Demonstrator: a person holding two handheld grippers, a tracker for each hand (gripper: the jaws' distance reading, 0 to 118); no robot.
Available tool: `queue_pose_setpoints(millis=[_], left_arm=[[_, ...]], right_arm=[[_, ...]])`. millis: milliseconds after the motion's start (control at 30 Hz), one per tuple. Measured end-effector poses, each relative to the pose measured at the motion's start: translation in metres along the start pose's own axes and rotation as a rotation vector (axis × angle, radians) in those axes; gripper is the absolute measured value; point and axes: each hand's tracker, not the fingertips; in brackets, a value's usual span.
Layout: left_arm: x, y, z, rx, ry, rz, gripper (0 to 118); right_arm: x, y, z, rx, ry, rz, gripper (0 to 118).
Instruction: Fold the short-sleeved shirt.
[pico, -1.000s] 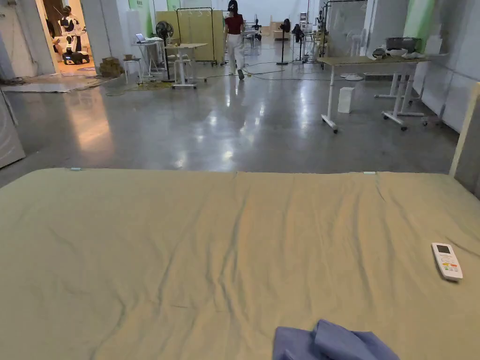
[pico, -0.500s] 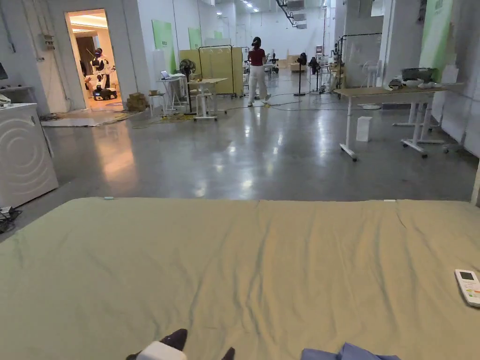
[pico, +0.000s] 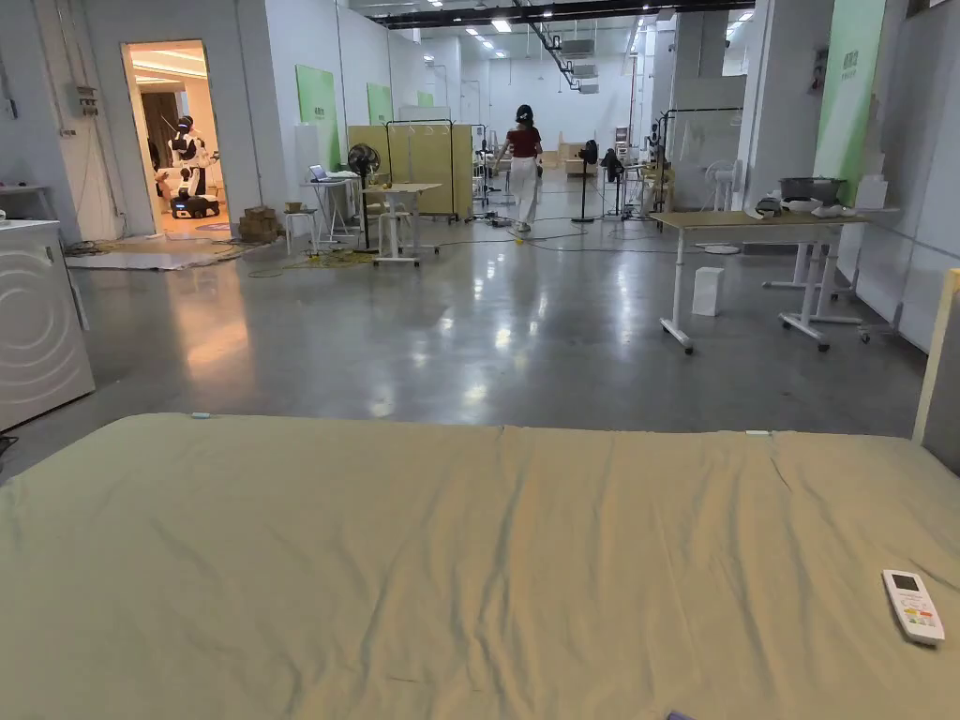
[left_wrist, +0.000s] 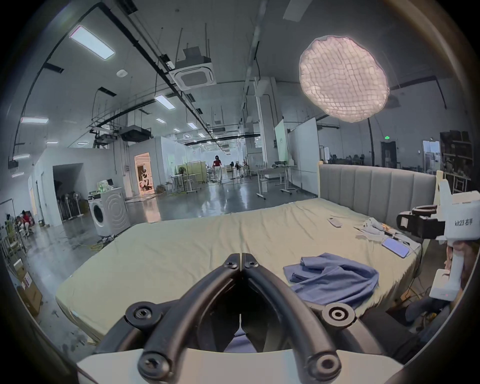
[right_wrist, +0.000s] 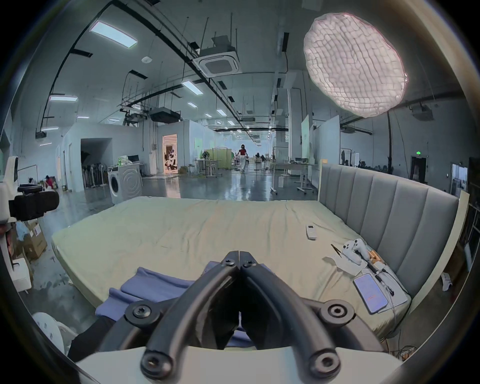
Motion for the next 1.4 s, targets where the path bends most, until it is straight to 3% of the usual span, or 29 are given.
queue_pose_setpoints(millis=[100, 167, 300, 533, 767, 800, 867, 933, 1000, 1067, 1167, 1267, 1300, 1400], left_arm=[[0.004, -0.001, -0.006, -0.006, -0.016, -0.001, 0], [0.002, -0.002, -0.011, -0.027, -0.029, 0.006, 0], [-0.006, -0.010, -0.019, -0.086, 0.014, -0.003, 0], [-0.033, -0.030, -0.035, -0.164, 0.028, 0.107, 0], [-0.052, -0.061, -0.110, -0.263, -0.036, 0.200, 2], [-0.055, -0.070, -0.131, -0.301, -0.066, 0.240, 10], [-0.059, -0.089, -0.165, -0.331, -0.087, 0.308, 44], [-0.059, -0.103, -0.205, -0.402, -0.131, 0.361, 71], [-0.056, -0.120, -0.244, -0.503, -0.080, 0.327, 80], [-0.050, -0.133, -0.274, -0.558, -0.043, 0.276, 80], [-0.049, -0.161, -0.317, -0.751, -0.087, 0.332, 80], [-0.046, -0.181, -0.336, -0.795, -0.038, 0.319, 76], [-0.042, -0.182, -0.338, -0.798, -0.015, 0.297, 73], [-0.023, -0.175, -0.326, -0.796, 0.018, 0.198, 46]], right_arm=[[0.002, -0.002, -0.001, 0.003, 0.001, 0.004, 0], [0.005, -0.007, -0.002, -0.041, 0.008, -0.048, 0], [0.007, -0.020, 0.004, -0.067, 0.019, -0.068, 0], [0.016, -0.055, 0.003, -0.162, 0.028, -0.174, 0], [0.022, -0.065, 0.001, -0.203, 0.039, -0.135, 0], [0.023, -0.066, -0.001, -0.209, 0.034, -0.131, 0], [0.025, -0.067, -0.003, -0.224, 0.030, -0.132, 0], [0.025, -0.069, -0.002, -0.232, 0.030, -0.131, 0], [0.024, -0.074, -0.001, -0.254, 0.033, -0.131, 0], [0.023, -0.079, 0.000, -0.278, 0.027, -0.127, 0], [0.022, -0.086, 0.005, -0.305, 0.020, -0.127, 0], [0.023, -0.092, 0.010, -0.340, 0.025, -0.144, 0], [0.023, -0.095, 0.011, -0.348, 0.023, -0.144, 0], [0.024, -0.102, 0.013, -0.376, 0.011, -0.160, 0]])
